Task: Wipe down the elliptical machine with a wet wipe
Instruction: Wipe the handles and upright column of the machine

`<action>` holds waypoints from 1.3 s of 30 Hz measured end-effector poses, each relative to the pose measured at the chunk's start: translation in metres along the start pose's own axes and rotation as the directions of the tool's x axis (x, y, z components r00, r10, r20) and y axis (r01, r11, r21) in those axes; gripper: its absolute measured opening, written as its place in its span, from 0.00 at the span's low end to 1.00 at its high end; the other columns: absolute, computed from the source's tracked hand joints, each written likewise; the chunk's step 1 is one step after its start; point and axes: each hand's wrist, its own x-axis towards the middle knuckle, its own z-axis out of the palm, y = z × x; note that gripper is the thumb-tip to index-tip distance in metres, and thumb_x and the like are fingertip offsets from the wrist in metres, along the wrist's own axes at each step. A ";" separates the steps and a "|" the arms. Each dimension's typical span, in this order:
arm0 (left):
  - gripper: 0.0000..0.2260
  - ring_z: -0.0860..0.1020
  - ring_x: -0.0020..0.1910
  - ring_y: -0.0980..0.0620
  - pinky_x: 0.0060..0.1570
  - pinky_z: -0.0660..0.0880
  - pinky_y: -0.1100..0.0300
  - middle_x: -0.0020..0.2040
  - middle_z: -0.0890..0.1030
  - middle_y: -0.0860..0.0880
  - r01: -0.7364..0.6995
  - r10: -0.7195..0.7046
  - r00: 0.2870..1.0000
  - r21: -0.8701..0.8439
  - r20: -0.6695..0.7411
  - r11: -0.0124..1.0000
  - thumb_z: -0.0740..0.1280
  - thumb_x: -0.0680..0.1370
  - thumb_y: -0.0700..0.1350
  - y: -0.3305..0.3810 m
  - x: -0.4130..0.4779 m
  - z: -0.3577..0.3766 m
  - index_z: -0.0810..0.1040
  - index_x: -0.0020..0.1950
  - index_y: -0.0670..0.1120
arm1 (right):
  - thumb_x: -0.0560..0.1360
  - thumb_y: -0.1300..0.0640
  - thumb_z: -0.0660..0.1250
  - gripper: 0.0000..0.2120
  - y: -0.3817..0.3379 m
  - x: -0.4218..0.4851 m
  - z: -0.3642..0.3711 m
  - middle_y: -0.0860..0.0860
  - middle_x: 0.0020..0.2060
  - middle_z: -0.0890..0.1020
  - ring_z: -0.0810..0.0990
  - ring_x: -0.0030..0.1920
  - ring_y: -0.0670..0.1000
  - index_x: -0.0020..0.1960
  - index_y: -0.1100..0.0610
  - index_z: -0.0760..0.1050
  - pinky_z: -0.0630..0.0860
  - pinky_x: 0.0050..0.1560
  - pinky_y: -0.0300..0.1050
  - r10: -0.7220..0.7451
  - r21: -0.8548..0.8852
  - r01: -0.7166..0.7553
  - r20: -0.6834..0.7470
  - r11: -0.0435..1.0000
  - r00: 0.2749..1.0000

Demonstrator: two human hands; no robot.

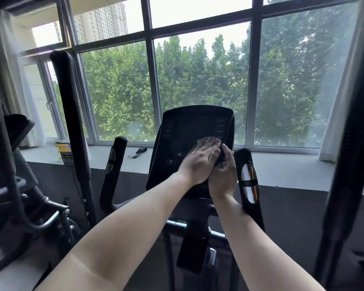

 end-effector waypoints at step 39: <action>0.26 0.48 0.82 0.55 0.81 0.49 0.55 0.83 0.55 0.50 -0.109 0.108 0.994 0.111 0.011 0.988 0.59 0.85 0.46 0.014 -0.052 0.016 0.58 0.83 0.47 | 0.81 0.76 0.53 0.24 0.019 -0.024 -0.025 0.59 0.70 0.77 0.76 0.69 0.51 0.74 0.65 0.70 0.69 0.72 0.38 0.033 0.105 -0.044 0.099 0.993 0.995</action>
